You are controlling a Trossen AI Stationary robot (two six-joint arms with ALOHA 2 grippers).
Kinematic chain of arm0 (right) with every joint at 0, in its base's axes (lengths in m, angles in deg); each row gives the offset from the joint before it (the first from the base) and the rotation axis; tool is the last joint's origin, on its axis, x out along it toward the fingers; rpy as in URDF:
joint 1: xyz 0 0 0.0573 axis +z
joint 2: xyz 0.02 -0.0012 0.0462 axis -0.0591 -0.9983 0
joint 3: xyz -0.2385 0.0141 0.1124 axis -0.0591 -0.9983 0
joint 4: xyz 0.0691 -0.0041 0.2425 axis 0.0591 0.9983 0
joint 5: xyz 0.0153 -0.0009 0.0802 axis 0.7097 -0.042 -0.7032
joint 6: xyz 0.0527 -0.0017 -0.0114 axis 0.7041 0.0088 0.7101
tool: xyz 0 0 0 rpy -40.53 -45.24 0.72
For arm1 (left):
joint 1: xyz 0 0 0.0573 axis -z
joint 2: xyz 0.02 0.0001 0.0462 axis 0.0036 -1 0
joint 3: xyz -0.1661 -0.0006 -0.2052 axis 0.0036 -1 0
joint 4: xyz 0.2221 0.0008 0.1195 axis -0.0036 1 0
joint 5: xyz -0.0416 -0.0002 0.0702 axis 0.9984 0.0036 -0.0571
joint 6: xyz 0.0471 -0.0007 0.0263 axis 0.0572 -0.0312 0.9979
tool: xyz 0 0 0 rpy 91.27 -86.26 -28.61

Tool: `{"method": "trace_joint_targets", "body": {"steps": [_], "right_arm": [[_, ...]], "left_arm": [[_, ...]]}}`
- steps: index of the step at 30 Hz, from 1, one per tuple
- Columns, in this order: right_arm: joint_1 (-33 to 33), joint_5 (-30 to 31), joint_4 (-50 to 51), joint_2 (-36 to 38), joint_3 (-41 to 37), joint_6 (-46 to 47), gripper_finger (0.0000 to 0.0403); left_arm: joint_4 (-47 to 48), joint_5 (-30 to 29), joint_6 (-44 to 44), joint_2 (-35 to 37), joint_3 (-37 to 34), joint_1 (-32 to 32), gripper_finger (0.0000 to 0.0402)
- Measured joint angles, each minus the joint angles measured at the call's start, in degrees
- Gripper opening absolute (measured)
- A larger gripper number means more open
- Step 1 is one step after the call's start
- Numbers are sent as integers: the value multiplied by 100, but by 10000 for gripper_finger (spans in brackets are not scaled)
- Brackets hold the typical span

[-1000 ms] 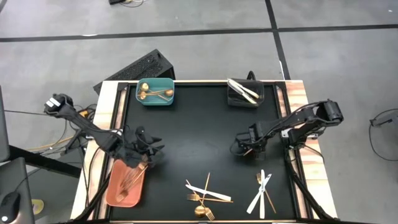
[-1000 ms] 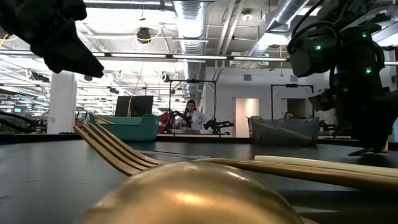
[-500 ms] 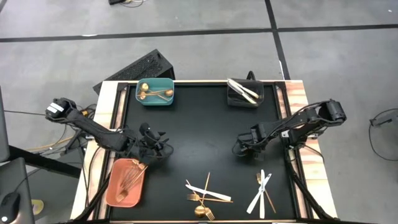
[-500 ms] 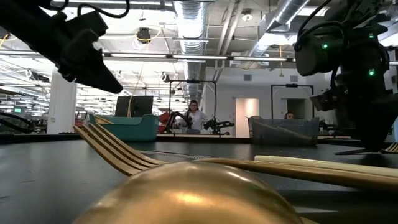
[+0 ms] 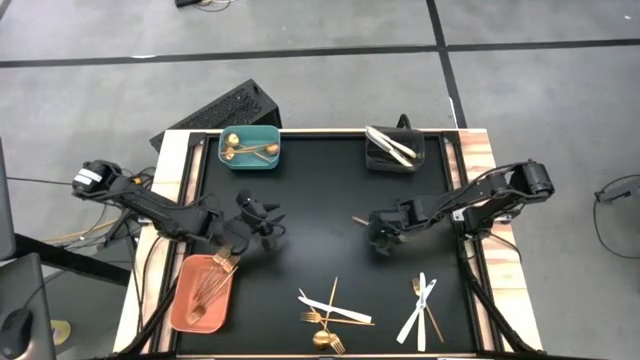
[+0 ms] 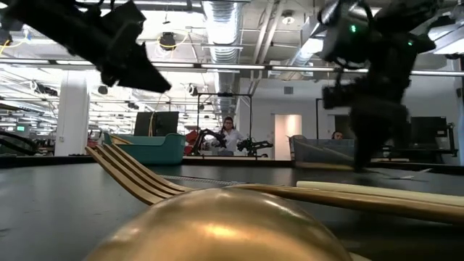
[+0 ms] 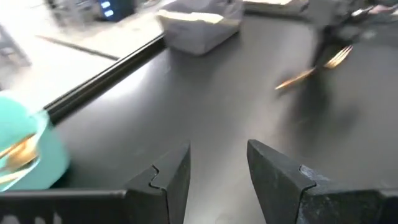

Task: Sort silverware by color (type)
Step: Put the gold fork into the orange bin

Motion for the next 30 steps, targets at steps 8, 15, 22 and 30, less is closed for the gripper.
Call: {"method": "trace_joint_targets", "body": {"steps": [8, 15, 22, 30], "right_arm": [[274, -169, -4590, 9, -138, -1027, 27], [271, -166, -6175, 8, -141, -1690, 26], [273, -155, -7294, -540, -133, -1698, 26], [321, -166, -8391, -1668, 169, -1692, 27]], "left_arm": [[-599, 605, 390, 2, 0, -176, 145], [-1087, 637, 355, 2, 0, -176, 145], [-2186, 936, 944, -295, 0, -176, 145], [-4016, 1486, 1393, -1388, 4, -356, 145]]}}
